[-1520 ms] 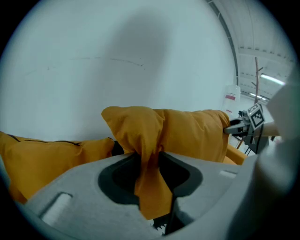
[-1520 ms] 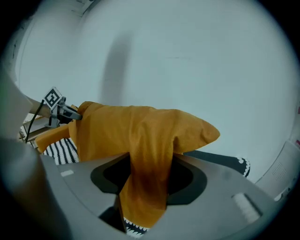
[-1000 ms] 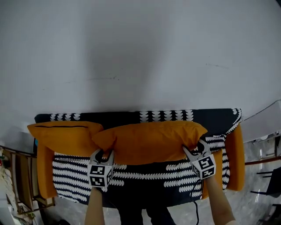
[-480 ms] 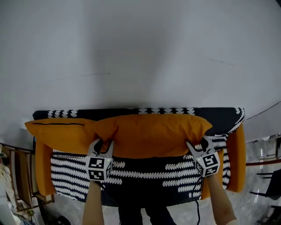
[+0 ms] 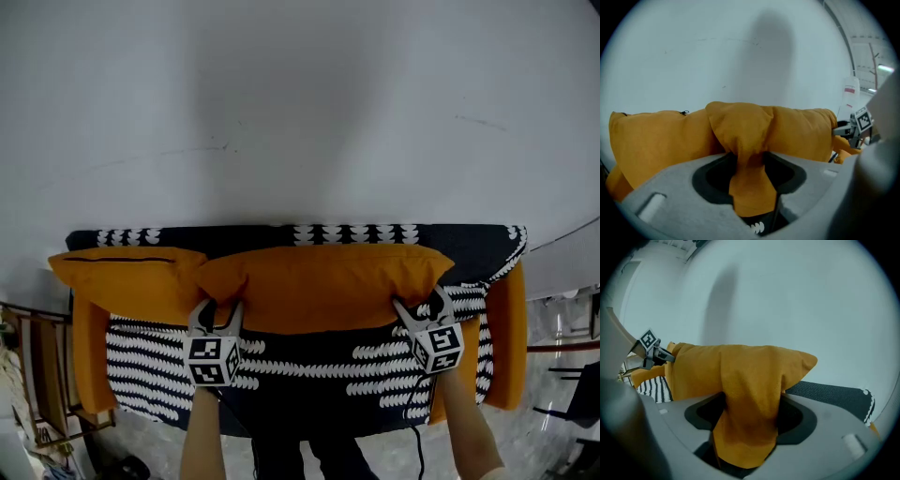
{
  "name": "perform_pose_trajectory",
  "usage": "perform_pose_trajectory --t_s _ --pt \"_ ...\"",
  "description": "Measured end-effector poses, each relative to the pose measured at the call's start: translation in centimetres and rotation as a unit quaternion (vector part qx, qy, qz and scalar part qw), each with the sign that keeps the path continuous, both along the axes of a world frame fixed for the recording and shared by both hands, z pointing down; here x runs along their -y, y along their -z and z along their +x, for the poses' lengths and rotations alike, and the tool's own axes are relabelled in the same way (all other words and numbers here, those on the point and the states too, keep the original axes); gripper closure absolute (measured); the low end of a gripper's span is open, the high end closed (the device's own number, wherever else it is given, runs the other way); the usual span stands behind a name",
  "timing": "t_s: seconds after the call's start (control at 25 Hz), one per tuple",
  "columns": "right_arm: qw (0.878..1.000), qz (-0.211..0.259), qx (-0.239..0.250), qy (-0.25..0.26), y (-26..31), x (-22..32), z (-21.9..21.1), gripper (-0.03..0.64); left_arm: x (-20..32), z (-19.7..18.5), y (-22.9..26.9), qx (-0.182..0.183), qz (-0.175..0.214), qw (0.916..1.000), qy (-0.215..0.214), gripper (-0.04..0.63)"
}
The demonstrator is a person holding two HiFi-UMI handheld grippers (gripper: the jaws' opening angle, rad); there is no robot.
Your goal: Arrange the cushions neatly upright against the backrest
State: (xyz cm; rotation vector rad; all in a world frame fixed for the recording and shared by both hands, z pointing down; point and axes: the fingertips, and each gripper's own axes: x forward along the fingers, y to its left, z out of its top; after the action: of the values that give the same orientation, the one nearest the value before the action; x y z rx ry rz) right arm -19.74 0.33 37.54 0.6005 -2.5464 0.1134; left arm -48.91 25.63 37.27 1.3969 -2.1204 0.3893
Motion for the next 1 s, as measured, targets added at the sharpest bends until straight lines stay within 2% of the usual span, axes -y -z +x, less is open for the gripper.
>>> perform_pose_trajectory --t_s 0.16,0.24,0.32,0.4,0.56,0.68,0.72,0.76,0.84,1.0 --pt "0.999 -0.004 -0.022 -0.028 0.2 0.6 1.0 0.173 -0.8 0.0 0.3 -0.010 0.001 0.9996 0.028 0.344" --pt "0.999 -0.010 -0.011 -0.043 0.6 0.7 1.4 0.137 -1.1 0.1 0.6 -0.011 0.006 0.9990 0.043 0.313" --pt "0.998 -0.007 0.007 -0.055 1.5 0.6 1.7 0.064 -1.2 0.3 1.2 -0.007 0.011 0.9986 0.050 0.276" --pt "0.998 -0.004 0.017 -0.061 2.5 0.2 1.9 0.055 -1.2 0.6 2.2 -0.003 0.019 0.9983 0.055 0.243" --pt "0.998 0.004 0.036 -0.061 5.4 -0.8 1.9 0.069 -1.2 1.3 5.2 0.007 0.042 0.9971 0.063 0.241" --pt "0.995 0.015 0.069 -0.065 8.9 -1.4 1.5 0.162 -0.8 2.2 8.2 0.014 0.064 0.9957 0.066 0.242" --pt "0.994 0.027 0.079 -0.069 10.3 -1.5 1.4 0.207 -0.7 2.5 9.3 0.016 0.074 0.9949 0.067 0.247" --pt "0.992 0.043 0.088 -0.074 11.7 -1.6 1.3 0.279 -0.6 2.9 10.6 0.020 0.084 0.9938 0.070 0.254" --pt "0.988 0.071 0.107 -0.080 14.4 -1.9 0.8 0.415 -0.4 3.4 13.4 0.033 0.107 0.9906 0.078 0.316" --pt "0.984 0.081 0.136 -0.083 18.9 -3.9 -0.1 0.534 -0.9 4.9 19.0 0.057 0.149 0.9827 0.094 0.443"
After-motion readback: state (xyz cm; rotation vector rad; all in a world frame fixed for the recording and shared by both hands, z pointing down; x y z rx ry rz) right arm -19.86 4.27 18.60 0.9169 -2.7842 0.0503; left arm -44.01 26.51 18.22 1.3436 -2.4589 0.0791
